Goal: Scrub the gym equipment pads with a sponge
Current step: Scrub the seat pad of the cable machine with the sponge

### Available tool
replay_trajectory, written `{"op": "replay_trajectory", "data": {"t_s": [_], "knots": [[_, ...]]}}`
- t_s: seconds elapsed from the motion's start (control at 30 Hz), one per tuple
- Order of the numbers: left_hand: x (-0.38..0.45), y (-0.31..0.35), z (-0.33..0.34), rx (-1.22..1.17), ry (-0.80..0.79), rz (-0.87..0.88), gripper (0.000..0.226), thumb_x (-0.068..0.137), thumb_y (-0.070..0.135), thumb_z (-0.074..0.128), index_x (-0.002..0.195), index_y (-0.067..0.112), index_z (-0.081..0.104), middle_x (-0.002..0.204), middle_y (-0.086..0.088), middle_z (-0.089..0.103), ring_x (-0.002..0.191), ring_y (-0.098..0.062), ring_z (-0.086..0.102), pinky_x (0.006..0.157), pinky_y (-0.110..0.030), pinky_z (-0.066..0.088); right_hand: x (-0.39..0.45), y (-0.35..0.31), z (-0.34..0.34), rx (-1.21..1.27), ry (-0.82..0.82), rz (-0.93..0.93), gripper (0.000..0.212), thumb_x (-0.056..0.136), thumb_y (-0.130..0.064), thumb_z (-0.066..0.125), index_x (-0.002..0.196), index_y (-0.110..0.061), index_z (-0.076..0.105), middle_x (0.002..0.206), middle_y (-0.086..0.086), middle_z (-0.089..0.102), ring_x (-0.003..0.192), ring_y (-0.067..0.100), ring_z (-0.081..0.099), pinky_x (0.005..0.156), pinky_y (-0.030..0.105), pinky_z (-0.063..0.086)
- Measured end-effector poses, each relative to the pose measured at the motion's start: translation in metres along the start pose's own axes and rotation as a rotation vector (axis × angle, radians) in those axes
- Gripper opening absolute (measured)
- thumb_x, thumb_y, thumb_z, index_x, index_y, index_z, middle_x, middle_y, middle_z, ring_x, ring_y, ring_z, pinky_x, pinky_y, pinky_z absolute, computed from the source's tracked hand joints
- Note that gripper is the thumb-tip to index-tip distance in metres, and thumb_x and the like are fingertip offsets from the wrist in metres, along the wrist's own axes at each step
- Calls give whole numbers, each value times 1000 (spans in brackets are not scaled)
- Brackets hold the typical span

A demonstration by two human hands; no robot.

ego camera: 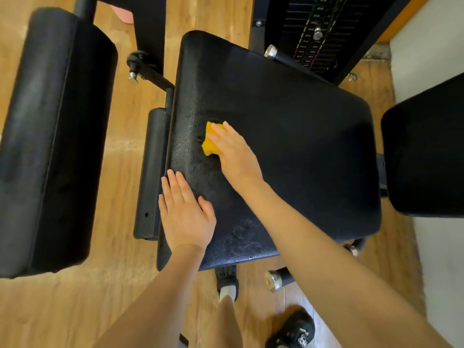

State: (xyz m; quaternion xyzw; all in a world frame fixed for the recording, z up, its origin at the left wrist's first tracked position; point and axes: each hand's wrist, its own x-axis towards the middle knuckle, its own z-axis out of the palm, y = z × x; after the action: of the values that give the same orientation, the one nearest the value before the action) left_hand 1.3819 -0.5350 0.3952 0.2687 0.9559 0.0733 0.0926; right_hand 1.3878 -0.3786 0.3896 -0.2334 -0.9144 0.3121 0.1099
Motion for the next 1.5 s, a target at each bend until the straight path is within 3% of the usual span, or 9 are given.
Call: {"op": "replay_trajectory", "data": {"t_s": [0.13, 0.4, 0.47, 0.57, 0.63, 0.8, 0.97, 1.1, 1.5], "knots": [[0, -1, 1, 85, 8, 139, 65, 87, 29, 26, 145, 0, 31, 153, -17, 28, 143, -30, 23, 112, -55, 21, -21, 54, -24, -20, 55, 120, 48, 86, 9, 47, 131, -8, 51, 142, 5, 44, 137, 26, 32, 110, 38, 31], [0, 0, 3, 90, 1, 131, 66, 86, 29, 27, 144, -1, 33, 152, -17, 31, 141, -30, 26, 111, -54, 25, -90, 179, -86, -134, 169, 649, 46, 94, 0, 44, 138, -12, 44, 149, 6, 34, 141, 19, 23, 111, 19, 15], [0, 0, 3, 87, 9, 136, 65, 86, 29, 27, 144, -1, 32, 152, -17, 31, 141, -30, 26, 111, -54, 25, -91, 181, -91, -117, 196, 726, 45, 93, 4, 41, 136, -10, 45, 149, 6, 34, 142, 18, 21, 112, 22, 15], [0, -1, 4, 84, 6, 134, 65, 87, 29, 26, 145, -1, 31, 153, -17, 29, 142, -30, 24, 112, -54, 24, -77, 158, -87, -137, 279, 685, 28, 94, 3, 41, 113, -2, 60, 141, 13, 44, 140, 26, 25, 109, 24, 20], [0, -1, 4, 85, 4, 129, 65, 87, 29, 26, 145, -1, 30, 154, -16, 28, 143, -29, 23, 112, -54, 23, -71, 130, -77, -139, 249, 524, 22, 92, 2, 44, 103, -2, 63, 133, 17, 50, 135, 34, 32, 104, 27, 27], [0, 0, 6, 74, 8, 125, 67, 87, 30, 24, 146, 0, 29, 155, -15, 25, 144, -30, 21, 114, -54, 21, -82, 109, -54, -170, 34, 272, 46, 93, 4, 43, 138, -10, 42, 148, 3, 36, 141, 22, 22, 115, 33, 21], [0, 0, 6, 79, 7, 118, 68, 87, 32, 21, 146, 0, 29, 156, -15, 23, 144, -30, 20, 114, -54, 21, -102, 175, -87, -182, 53, 503, 52, 93, 4, 43, 141, -14, 38, 151, 6, 31, 140, 22, 25, 112, 32, 27], [-1, 0, 5, 83, 8, 116, 67, 87, 32, 21, 146, 0, 28, 155, -15, 24, 144, -30, 20, 114, -54, 21, -128, 216, -113, -182, 73, 636, 50, 93, 5, 39, 141, -8, 37, 150, 10, 31, 141, 23, 21, 112, 21, 12], [-1, 1, 6, 69, 15, 116, 69, 87, 32, 20, 148, 0, 25, 157, -15, 19, 145, -30, 16, 115, -53, 17, -200, 192, -96, 104, 367, 912, 41, 97, -11, 43, 138, -17, 41, 139, 1, 47, 128, 17, 43, 104, 20, 26]]}}
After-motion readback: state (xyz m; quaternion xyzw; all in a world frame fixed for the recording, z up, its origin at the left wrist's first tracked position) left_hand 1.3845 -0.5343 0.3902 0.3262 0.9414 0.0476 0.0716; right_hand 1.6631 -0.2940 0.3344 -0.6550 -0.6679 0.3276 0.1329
